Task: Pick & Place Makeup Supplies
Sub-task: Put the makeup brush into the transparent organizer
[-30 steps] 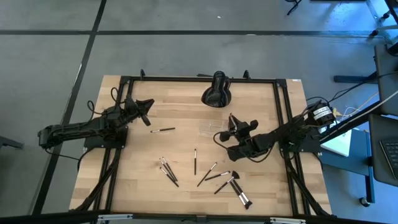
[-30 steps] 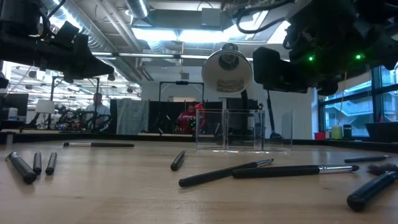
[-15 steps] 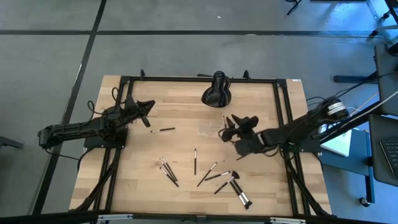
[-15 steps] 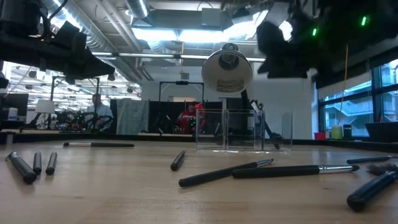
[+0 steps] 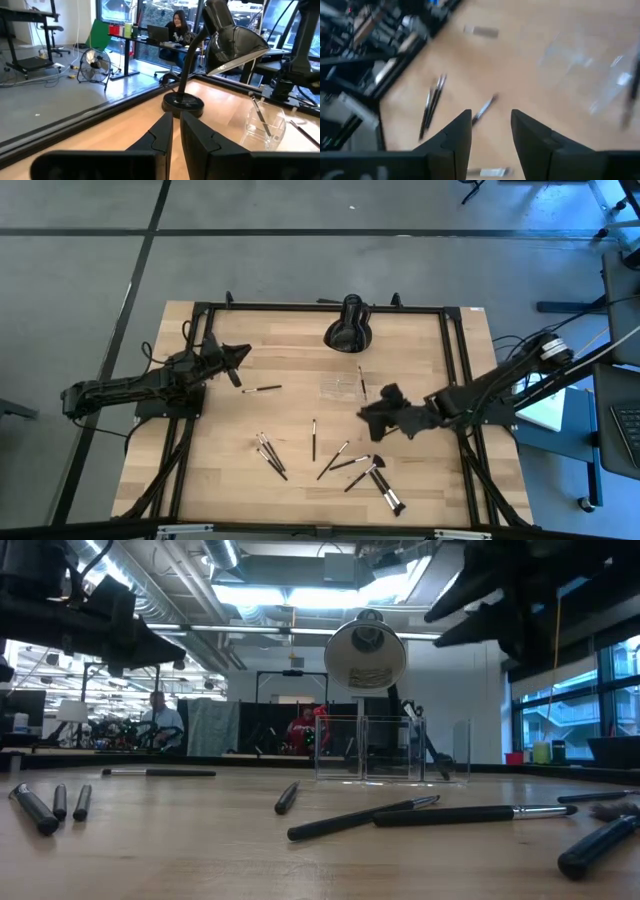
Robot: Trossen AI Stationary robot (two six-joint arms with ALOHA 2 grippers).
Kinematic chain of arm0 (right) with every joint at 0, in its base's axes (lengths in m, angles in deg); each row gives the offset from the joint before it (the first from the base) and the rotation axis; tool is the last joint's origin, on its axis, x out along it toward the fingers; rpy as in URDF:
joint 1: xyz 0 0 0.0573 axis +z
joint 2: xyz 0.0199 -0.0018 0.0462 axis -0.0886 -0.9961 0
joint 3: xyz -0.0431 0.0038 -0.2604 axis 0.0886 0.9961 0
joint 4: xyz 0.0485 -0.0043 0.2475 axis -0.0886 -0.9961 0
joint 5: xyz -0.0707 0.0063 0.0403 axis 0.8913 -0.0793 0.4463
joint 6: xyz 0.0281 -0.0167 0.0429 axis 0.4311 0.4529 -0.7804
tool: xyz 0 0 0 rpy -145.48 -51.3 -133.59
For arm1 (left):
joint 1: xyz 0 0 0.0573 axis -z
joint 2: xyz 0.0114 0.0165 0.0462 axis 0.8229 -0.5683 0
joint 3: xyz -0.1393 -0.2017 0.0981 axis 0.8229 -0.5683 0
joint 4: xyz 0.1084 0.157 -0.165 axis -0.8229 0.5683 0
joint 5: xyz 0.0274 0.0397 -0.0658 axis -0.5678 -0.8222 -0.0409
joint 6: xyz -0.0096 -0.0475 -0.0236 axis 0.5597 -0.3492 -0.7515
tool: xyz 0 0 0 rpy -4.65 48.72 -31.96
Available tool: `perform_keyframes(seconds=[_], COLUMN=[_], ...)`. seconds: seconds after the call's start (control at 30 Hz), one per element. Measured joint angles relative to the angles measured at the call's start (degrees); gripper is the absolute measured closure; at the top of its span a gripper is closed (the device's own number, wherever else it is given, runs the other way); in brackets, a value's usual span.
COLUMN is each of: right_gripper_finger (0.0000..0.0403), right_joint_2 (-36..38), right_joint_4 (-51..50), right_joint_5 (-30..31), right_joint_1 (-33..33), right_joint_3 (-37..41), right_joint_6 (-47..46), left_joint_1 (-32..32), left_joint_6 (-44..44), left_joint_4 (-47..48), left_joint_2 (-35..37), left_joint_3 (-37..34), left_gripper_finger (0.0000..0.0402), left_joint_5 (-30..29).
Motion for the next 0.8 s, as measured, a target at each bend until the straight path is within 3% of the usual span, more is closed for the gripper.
perform_keyframes(seconds=[0.13, 0.27, 0.47, 0.6, 0.8], right_gripper_finger=[0.0266, 0.0266, 0.0266, 0.0266, 0.0266], right_joint_2=[-6.0, -12.5, -19.8, -22.0, -24.2], right_joint_4=[4.5, 5.1, -12.8, -24.5, -25.6], right_joint_5=[-4.1, -12.1, -21.7, -23.3, -23.9], right_joint_1=[2.8, 3.8, 4.2, 4.2, 4.2], right_joint_3=[0.0, -0.7, -8.0, -15.4, -22.4], right_joint_6=[-2.6, -2.1, 2.3, 9.6, 24.6], left_joint_1=[0.0, 0.0, 0.0, 0.0, 0.0], left_joint_6=[-0.3, -0.8, -2.1, -3.1, -3.1], left_joint_4=[0.6, 1.5, 1.5, 1.4, 1.4], left_joint_2=[0.0, 0.0, 0.0, 0.0, 0.0], left_joint_3=[0.0, 0.0, 0.0, 0.0, 0.0], left_gripper_finger=[0.0368, 0.0368, 0.0368, 0.0368, 0.0368], left_joint_5=[0.0, 0.0, 1.4, 1.5, 1.5])
